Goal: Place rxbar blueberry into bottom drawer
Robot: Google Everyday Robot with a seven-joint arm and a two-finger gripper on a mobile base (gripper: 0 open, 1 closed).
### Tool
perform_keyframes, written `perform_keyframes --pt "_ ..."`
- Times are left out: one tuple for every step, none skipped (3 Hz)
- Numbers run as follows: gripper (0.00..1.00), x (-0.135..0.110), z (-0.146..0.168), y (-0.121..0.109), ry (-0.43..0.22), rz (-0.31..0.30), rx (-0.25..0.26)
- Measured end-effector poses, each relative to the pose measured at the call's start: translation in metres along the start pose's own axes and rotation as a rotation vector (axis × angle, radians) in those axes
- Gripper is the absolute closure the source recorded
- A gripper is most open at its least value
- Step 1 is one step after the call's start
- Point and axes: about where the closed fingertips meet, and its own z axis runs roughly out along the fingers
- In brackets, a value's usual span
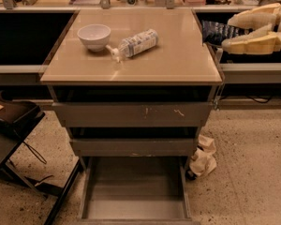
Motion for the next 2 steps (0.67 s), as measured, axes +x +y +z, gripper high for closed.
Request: perform_keyframes --pt "1.00 0.000 0.000 0.000 0.000 0.000 0.000" --pt "1.00 0.011 0.007 0.026 0.022 -0.004 -0.018"
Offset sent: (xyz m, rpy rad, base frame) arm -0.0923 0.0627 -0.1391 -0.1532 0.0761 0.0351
